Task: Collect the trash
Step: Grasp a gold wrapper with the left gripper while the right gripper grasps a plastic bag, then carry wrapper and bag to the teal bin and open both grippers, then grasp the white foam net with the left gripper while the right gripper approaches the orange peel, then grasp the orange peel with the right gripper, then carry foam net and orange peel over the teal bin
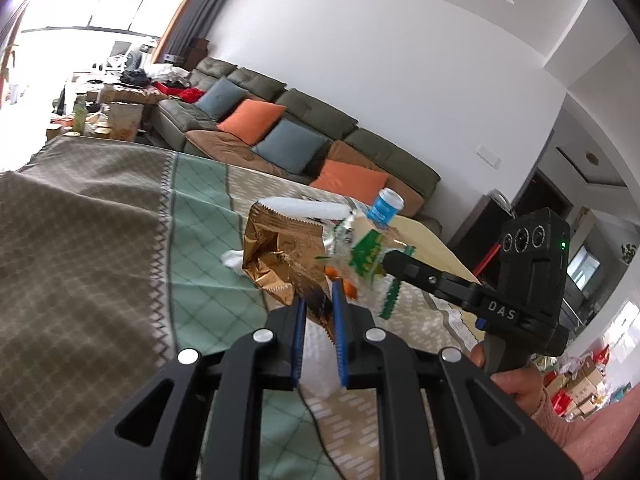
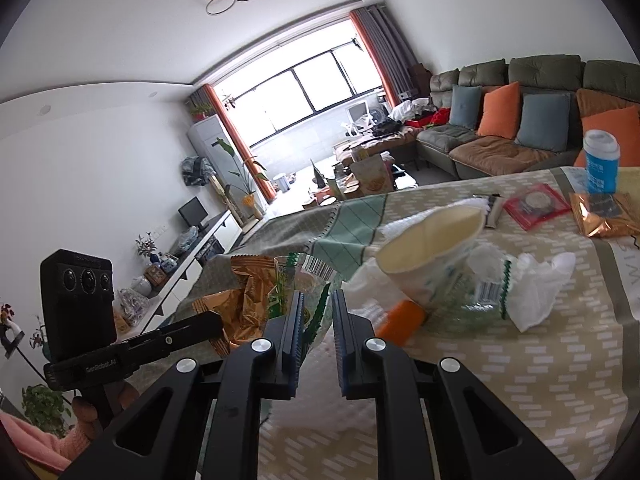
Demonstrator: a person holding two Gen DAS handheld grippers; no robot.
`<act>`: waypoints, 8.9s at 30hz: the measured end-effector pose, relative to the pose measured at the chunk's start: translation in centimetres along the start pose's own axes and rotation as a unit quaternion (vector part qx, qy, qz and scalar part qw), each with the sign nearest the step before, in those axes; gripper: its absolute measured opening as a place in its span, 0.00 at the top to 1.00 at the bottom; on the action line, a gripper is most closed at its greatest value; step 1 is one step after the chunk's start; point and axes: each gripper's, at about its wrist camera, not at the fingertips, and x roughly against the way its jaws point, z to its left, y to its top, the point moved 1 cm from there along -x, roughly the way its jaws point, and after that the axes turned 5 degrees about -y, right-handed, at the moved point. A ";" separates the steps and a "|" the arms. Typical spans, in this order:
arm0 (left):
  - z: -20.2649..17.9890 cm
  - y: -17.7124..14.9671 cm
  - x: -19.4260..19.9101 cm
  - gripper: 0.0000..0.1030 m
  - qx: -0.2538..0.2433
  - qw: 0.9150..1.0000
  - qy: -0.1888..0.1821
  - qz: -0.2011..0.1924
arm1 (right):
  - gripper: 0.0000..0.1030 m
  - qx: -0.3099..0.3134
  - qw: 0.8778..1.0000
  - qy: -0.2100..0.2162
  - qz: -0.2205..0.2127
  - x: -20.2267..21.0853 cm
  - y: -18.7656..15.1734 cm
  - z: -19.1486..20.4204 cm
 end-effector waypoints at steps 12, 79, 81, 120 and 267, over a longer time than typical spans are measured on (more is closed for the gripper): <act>2.8 -0.9 6.2 0.87 0.025 0.997 0.054 -0.042 | 0.86 0.019 0.998 0.052 0.010 -1.9 0.6 3.6; 16.3 -8.4 29.1 0.86 0.200 0.899 0.367 -0.131 | 0.86 0.190 0.937 0.196 0.218 -22.9 -6.0 30.8; 16.4 -8.3 28.8 0.86 0.202 0.898 0.370 -0.129 | 0.86 0.189 0.936 0.193 0.224 -23.4 -6.3 31.1; 8.3 -4.3 21.0 0.38 0.068 0.955 0.250 -0.143 | 0.48 0.165 0.960 0.177 0.142 -14.2 -2.9 23.2; 11.9 -7.8 26.8 0.88 0.116 0.943 0.278 -0.141 | 0.88 0.134 0.950 0.191 0.207 -15.7 -3.5 20.5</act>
